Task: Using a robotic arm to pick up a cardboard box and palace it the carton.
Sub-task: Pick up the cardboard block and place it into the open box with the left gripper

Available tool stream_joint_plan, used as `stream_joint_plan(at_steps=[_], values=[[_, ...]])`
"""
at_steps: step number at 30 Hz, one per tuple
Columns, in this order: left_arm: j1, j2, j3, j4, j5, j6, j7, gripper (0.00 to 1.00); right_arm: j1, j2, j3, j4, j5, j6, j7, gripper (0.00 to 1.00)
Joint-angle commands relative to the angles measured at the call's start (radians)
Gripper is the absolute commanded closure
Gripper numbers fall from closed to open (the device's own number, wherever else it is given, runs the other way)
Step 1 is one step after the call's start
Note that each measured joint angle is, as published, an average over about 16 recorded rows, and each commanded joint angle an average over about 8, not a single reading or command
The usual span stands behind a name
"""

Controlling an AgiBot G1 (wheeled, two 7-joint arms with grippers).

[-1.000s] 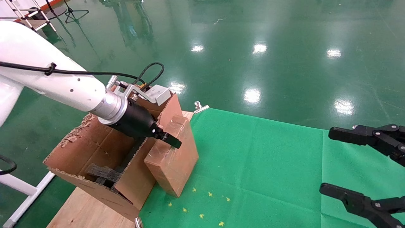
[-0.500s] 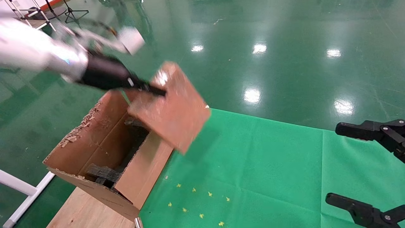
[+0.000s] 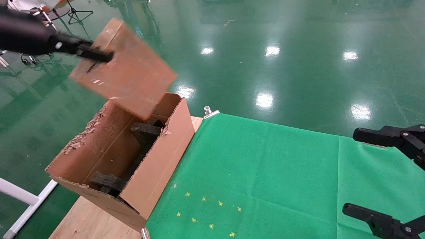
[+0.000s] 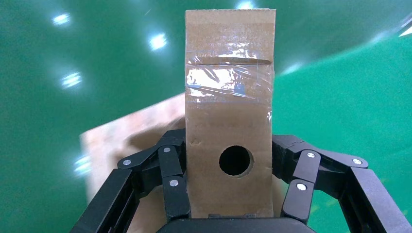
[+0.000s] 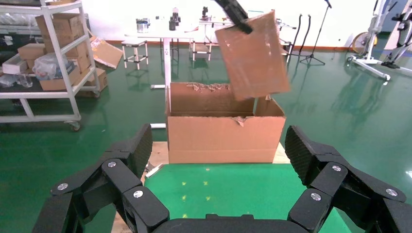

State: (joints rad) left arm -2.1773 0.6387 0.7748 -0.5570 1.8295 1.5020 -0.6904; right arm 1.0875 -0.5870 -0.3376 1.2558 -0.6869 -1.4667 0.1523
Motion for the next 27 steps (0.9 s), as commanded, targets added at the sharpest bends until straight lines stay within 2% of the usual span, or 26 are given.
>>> stream_joint_plan(at_steps=[1, 5, 9, 14, 20, 27], values=[[-0.024, -0.013, 0.019, 0.046, 0.042, -0.011, 0.095, 1.0, 0.0, 0.0, 0.0, 0.0, 0.0, 0.0, 0.0, 0.0], [-0.009, -0.003, 0.059, 0.147, 0.115, -0.067, 0.177, 1.0, 0.0, 0.0, 0.0, 0.0, 0.0, 0.0, 0.0, 0.0], [0.017, 0.035, 0.087, 0.251, 0.161, -0.121, 0.186, 1.0, 0.0, 0.0, 0.0, 0.0, 0.0, 0.0, 0.0, 0.0], [0.044, 0.094, 0.106, 0.36, 0.192, -0.179, 0.155, 1.0, 0.0, 0.0, 0.0, 0.0, 0.0, 0.0, 0.0, 0.0], [0.084, 0.164, 0.126, 0.463, 0.226, -0.276, 0.058, 1.0, 0.0, 0.0, 0.0, 0.0, 0.0, 0.0, 0.0, 0.0], [0.137, 0.205, 0.142, 0.519, 0.251, -0.377, 0.004, 1.0, 0.0, 0.0, 0.0, 0.0, 0.0, 0.0, 0.0, 0.0]])
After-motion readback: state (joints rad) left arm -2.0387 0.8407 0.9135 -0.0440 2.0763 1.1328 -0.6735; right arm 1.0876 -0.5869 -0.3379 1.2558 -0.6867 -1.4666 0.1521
